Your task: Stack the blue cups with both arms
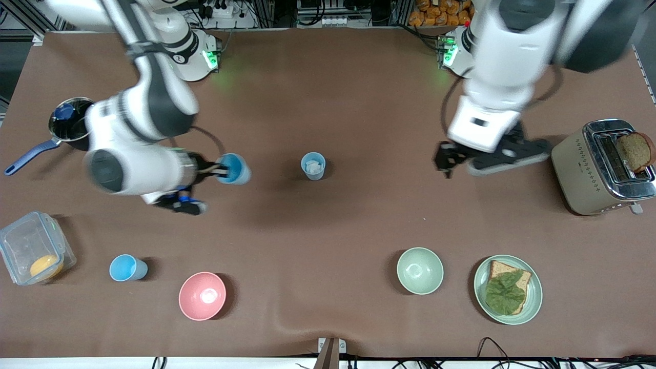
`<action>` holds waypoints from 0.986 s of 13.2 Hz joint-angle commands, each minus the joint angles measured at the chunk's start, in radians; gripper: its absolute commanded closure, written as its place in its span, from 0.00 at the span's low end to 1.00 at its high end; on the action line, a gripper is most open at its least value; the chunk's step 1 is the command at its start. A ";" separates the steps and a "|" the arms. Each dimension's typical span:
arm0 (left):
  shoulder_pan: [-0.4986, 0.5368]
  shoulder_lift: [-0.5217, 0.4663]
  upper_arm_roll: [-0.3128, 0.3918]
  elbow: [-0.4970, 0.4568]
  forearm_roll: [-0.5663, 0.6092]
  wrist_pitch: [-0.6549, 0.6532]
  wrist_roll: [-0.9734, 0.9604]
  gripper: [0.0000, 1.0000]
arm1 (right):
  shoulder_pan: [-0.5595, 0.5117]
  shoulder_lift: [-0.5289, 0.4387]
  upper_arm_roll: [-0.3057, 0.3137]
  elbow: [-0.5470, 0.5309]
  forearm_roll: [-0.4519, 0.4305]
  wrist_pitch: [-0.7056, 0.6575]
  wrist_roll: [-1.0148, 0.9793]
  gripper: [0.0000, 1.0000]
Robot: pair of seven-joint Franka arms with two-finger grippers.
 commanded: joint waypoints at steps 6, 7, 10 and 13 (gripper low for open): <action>0.070 -0.116 0.181 -0.036 -0.177 -0.133 0.324 0.00 | 0.215 0.052 -0.008 -0.091 0.045 0.256 0.600 1.00; 0.070 -0.118 0.185 -0.034 -0.177 -0.140 0.325 0.00 | 0.236 0.052 -0.009 -0.114 0.079 0.281 0.604 1.00; 0.053 -0.119 0.226 -0.034 -0.175 -0.143 0.337 0.00 | 0.265 0.052 -0.009 -0.154 0.090 0.356 0.643 1.00; 0.062 -0.119 0.229 -0.033 -0.177 -0.143 0.349 0.00 | 0.281 0.053 -0.009 -0.155 0.090 0.361 0.652 1.00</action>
